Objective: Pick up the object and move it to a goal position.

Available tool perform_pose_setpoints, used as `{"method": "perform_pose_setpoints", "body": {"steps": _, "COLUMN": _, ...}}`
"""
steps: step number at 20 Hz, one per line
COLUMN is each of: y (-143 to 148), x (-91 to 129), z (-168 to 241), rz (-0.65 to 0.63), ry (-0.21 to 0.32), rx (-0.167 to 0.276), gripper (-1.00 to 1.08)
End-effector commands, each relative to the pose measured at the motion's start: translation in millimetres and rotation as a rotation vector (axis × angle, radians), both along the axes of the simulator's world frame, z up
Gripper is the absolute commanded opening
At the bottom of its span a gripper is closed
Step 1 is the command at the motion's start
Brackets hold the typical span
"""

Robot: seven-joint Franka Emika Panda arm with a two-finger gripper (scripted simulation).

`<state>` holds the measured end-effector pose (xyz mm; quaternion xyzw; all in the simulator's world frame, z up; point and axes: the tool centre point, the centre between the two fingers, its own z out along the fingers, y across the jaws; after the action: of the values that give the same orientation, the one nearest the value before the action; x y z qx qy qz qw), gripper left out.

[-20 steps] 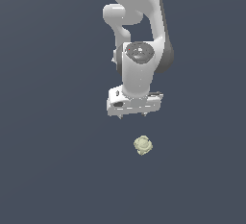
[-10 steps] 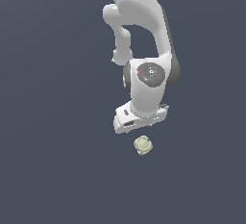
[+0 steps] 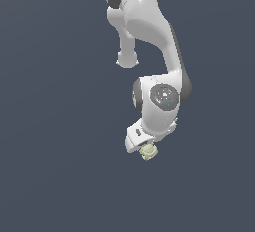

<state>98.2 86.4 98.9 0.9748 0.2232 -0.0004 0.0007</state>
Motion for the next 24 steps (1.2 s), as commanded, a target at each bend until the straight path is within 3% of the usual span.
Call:
{"method": "perform_pose_setpoints", "body": {"steps": 1, "y": 3, "x": 4, "z": -5, "rz": 0.021, "ry": -0.001, "rx": 0.001, "gripper": 1.00}}
{"method": "perform_pose_setpoints", "body": {"steps": 11, "y": 5, "x": 7, "z": -13, "rz": 0.037, "ry": 0.000, "rx": 0.001, "gripper": 1.00}}
{"method": "perform_pose_setpoints", "body": {"steps": 24, "y": 5, "x": 7, "z": -61, "rz": 0.040, "ry": 0.000, "rx": 0.001, "gripper": 1.00}}
